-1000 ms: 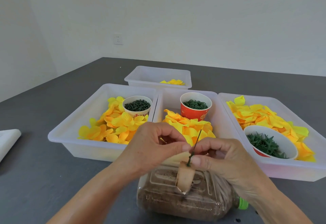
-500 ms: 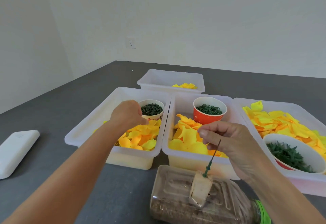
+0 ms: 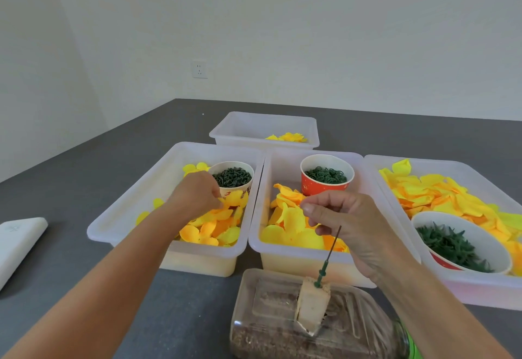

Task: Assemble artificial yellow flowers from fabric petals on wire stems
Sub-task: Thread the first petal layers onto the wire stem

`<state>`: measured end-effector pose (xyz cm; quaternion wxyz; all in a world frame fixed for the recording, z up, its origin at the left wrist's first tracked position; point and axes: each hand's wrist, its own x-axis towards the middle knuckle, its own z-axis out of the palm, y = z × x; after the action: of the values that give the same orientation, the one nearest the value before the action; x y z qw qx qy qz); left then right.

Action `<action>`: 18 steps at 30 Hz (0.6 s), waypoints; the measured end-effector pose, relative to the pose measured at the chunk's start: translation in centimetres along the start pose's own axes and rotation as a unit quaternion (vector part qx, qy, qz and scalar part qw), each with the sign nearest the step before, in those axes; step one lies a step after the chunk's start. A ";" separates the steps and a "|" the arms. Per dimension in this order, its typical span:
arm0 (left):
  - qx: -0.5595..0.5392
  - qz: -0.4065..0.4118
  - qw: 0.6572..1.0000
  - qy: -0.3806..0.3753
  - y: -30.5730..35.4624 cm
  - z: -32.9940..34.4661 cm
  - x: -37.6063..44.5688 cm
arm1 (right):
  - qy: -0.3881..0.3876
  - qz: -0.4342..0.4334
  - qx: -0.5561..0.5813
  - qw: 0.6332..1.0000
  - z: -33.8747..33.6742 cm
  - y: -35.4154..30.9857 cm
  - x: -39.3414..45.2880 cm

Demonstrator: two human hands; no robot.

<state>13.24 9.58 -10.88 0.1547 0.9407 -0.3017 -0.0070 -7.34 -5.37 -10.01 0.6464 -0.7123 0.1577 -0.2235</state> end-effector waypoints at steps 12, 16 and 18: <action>-0.418 -0.058 0.907 0.016 -1.0 -3.8 -0.8 | -0.007 0.008 -0.006 1.000 0.0 0.5 0.6; -0.527 -0.028 0.849 -0.038 -0.4 -4.4 -1.2 | 0.001 0.007 -0.012 1.000 0.0 0.3 0.8; -0.586 -0.006 0.807 -0.073 0.4 -4.8 -1.7 | 0.004 0.003 -0.010 1.000 -0.1 0.0 1.1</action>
<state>12.13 11.64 -6.31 0.6539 0.6702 -0.2447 -0.2517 -6.44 -5.98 -9.83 0.6389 -0.7175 0.1652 -0.2229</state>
